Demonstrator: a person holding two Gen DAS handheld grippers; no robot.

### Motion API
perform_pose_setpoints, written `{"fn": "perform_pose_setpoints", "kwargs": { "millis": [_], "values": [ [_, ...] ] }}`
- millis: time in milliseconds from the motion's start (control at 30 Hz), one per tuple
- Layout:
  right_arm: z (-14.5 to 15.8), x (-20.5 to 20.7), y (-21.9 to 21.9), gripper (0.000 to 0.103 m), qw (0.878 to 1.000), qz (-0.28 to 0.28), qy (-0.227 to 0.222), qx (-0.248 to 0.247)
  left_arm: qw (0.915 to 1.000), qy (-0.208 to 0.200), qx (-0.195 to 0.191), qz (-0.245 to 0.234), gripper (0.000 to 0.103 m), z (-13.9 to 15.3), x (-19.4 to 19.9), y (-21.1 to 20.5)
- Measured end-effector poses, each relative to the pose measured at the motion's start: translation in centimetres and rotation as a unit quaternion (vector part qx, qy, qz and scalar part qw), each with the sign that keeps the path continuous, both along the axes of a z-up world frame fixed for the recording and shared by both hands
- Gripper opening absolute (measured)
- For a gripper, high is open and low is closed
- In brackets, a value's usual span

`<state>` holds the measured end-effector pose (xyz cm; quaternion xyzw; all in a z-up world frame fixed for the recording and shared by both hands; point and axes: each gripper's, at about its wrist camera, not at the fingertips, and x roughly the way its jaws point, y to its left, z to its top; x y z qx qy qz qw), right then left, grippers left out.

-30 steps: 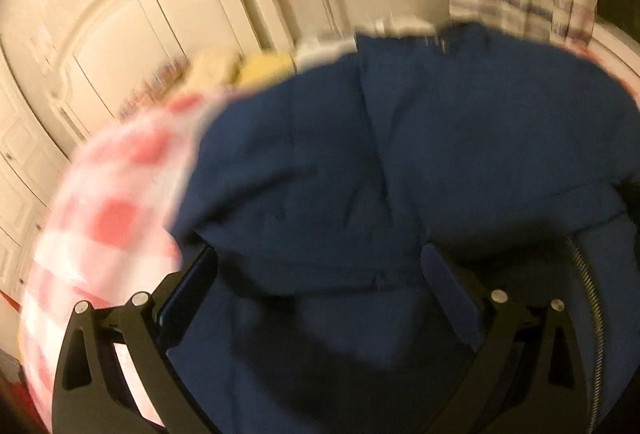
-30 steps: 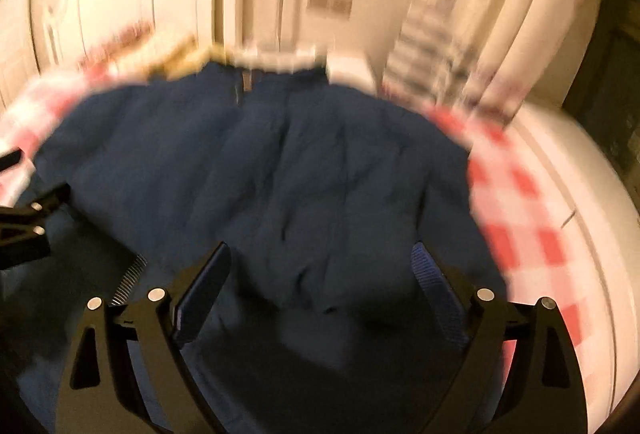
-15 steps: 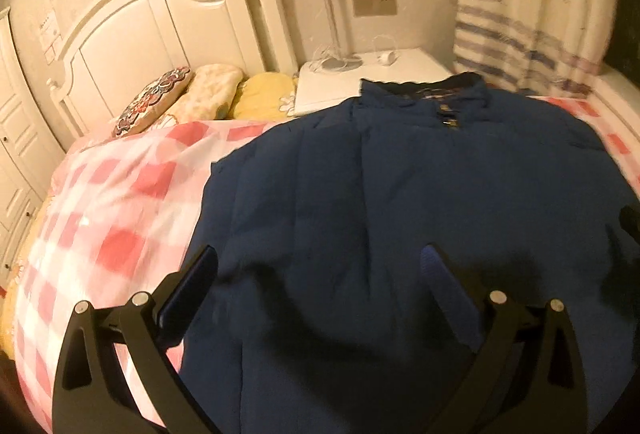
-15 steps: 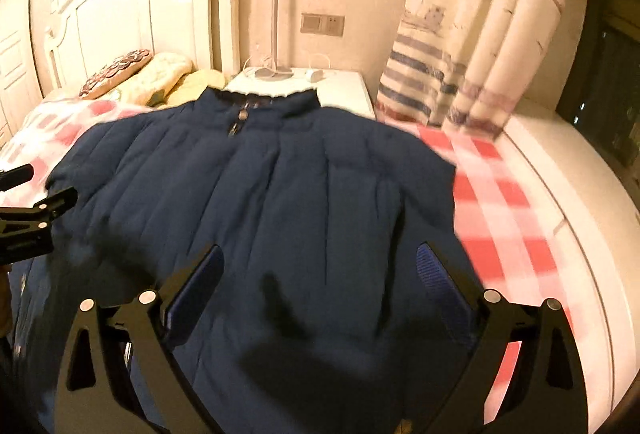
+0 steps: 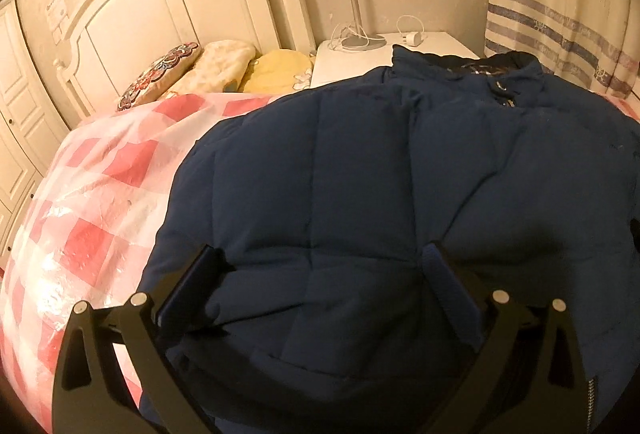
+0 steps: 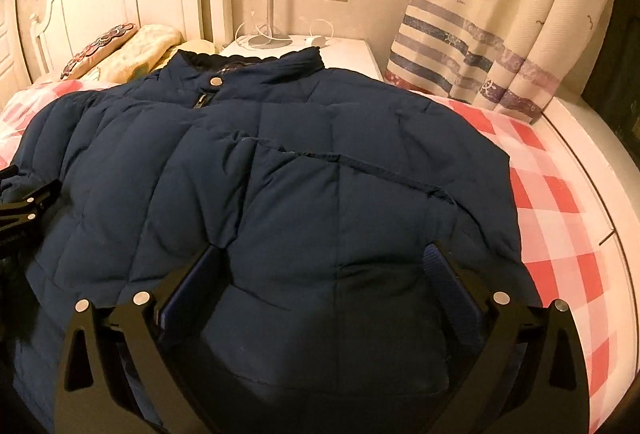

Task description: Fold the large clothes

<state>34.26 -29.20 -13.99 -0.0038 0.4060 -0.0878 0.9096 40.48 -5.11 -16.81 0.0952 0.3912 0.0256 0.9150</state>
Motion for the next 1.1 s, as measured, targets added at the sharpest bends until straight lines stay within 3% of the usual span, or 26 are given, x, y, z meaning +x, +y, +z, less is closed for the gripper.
{"fn": "perform_pose_setpoints", "kwargs": {
  "millis": [133,200,267,333,533,667,967,1100],
  "values": [
    [0.4,-0.6,0.2,0.098,1.000,0.002,0.013,-0.001,1.0000,0.004,0.007,0.002,0.100,0.7,-1.0,0.2],
    [1.8,-2.5,0.6,0.098,1.000,-0.002,0.022,0.004,0.9998,-0.002,-0.014,-0.015,0.100,2.4,-3.9,0.8],
    [3.3,-6.5,1.6,0.098,1.000,0.019,0.009,0.006,0.9984,-0.010,-0.022,-0.051,0.100,3.8,-7.9,1.5],
    [3.5,-10.7,2.9,0.098,0.999,0.039,0.004,-0.017,0.9970,-0.015,-0.002,-0.076,0.101,4.1,-12.7,2.6],
    [-0.4,-21.3,4.7,0.098,0.998,0.022,0.045,-0.044,0.9958,0.031,0.000,-0.086,0.101,1.6,-21.4,6.4],
    [-1.7,-25.5,5.4,0.098,0.999,0.000,0.021,-0.046,0.9959,0.030,0.022,-0.082,0.101,-0.1,-24.9,7.6],
    [-3.6,-29.9,4.8,0.098,0.998,-0.028,-0.060,-0.004,0.9982,0.013,0.011,-0.057,0.101,-1.2,-28.3,8.7],
    [-4.1,-30.7,4.2,0.098,0.995,-0.020,-0.096,0.011,0.9987,0.007,-0.017,-0.048,0.101,-1.5,-29.1,9.3]
  ]
}}
